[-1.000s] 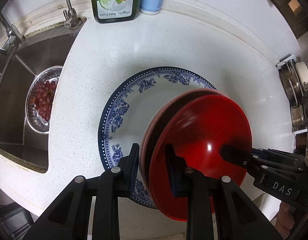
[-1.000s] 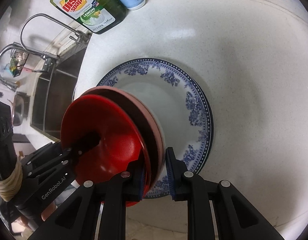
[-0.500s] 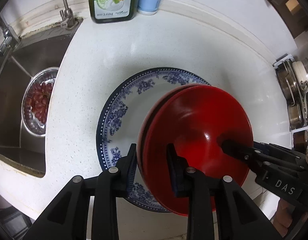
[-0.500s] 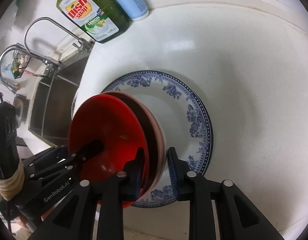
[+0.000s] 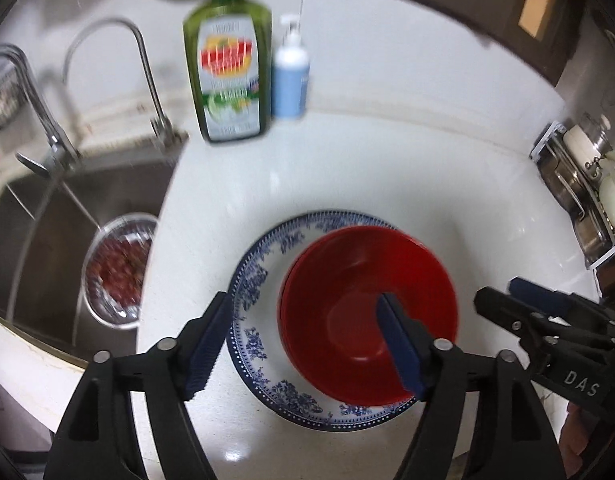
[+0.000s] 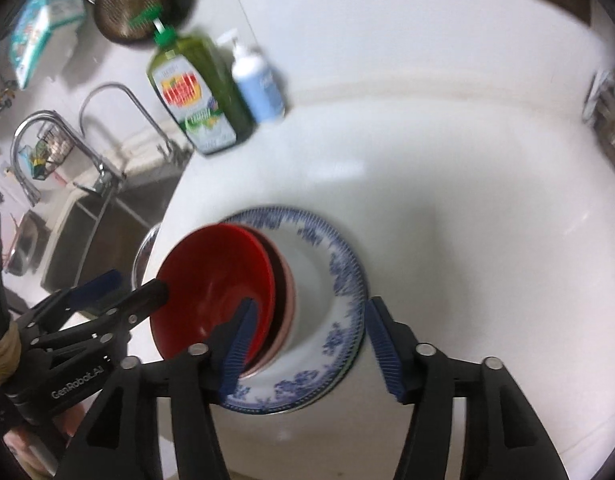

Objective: Organize plates and bowls

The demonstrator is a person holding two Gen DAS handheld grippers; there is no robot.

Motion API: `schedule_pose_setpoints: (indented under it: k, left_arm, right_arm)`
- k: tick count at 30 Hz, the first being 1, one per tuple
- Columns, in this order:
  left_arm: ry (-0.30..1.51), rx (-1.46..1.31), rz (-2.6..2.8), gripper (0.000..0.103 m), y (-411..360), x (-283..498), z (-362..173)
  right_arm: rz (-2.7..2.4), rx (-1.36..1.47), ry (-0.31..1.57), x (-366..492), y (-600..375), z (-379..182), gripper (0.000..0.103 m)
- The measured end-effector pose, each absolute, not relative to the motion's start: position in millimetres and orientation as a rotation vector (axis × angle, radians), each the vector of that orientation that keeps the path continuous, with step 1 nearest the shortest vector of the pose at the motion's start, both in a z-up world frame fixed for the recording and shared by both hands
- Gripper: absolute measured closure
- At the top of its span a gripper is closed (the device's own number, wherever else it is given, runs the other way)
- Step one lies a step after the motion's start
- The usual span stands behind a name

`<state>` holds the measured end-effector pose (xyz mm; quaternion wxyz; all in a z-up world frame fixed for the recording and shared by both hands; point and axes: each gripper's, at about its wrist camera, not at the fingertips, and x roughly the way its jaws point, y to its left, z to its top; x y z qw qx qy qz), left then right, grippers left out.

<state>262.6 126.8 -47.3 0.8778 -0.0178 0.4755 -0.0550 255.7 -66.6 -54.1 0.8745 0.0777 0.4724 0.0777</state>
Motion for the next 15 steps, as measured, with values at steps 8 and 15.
schedule_pose_setpoints:
  k: [8, 15]
  left_arm:
    - [0.781, 0.006, -0.017, 0.010, 117, 196, -27]
    - [0.687, 0.014, 0.007, 0.006, 104, 136, -21]
  right_arm:
    - [0.146, 0.117, 0.837, 199, -83, -38, 0.029]
    - [0.118, 0.131, 0.708, 137, -99, -31, 0.019]
